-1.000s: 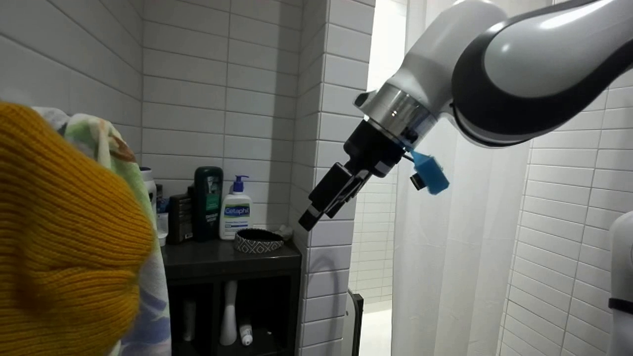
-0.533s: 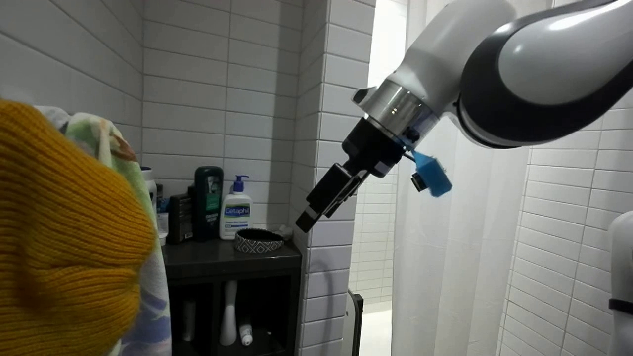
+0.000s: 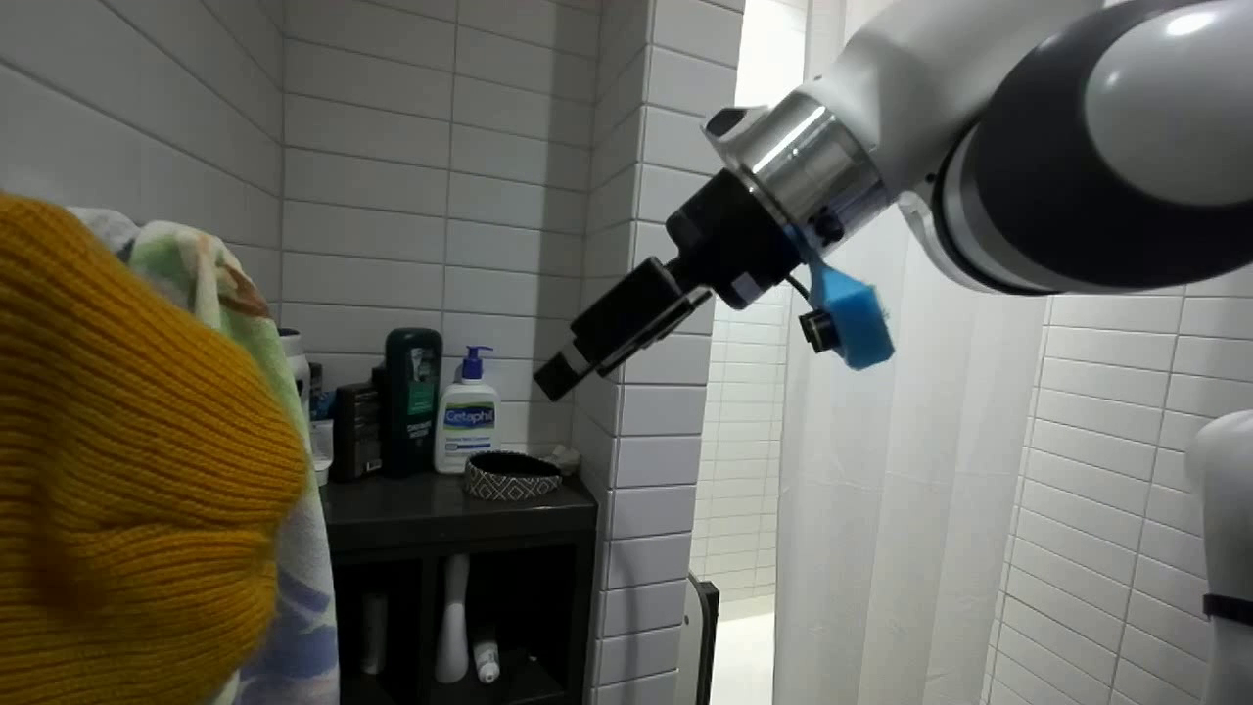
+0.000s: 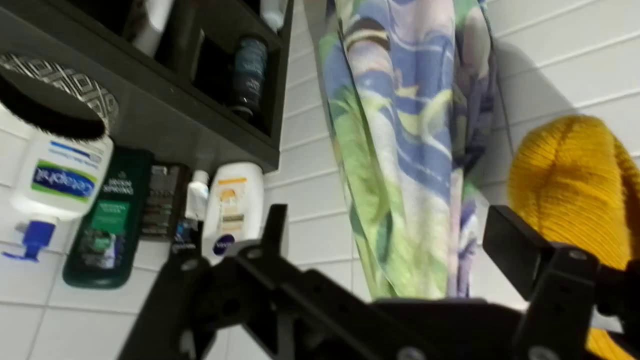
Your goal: Put the head sock on the floor
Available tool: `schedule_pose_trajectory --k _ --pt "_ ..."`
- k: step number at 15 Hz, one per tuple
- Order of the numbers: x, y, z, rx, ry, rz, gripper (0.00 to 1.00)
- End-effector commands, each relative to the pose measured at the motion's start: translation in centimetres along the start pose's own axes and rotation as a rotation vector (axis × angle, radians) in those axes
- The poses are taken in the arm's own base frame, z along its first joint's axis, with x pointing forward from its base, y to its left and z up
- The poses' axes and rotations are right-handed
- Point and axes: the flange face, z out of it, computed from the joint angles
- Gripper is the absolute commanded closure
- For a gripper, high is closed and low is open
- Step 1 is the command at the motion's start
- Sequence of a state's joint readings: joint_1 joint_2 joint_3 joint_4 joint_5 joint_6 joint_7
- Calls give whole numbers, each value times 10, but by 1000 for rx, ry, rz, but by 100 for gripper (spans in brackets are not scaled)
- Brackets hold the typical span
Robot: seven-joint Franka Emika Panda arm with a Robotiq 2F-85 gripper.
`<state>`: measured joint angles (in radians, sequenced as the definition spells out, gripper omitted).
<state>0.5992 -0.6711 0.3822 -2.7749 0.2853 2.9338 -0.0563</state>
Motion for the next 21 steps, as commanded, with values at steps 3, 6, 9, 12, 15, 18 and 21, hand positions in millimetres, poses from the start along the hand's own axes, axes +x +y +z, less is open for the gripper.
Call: schedule_pose_trajectory --k 3,6,9,12,15,18,21 --pt "9 -52 -12 174 245 -44 0" --pt "5 -95 -24 313 326 -72 0" --pt "-4 -132 -37 465 397 -127 0" --pt "2 -135 -48 491 380 -162 0" --pt "3 -134 -49 502 373 -162 0" --pt "1 -137 -46 498 367 -169 0" --pt "4 -136 -46 494 375 -187 0"
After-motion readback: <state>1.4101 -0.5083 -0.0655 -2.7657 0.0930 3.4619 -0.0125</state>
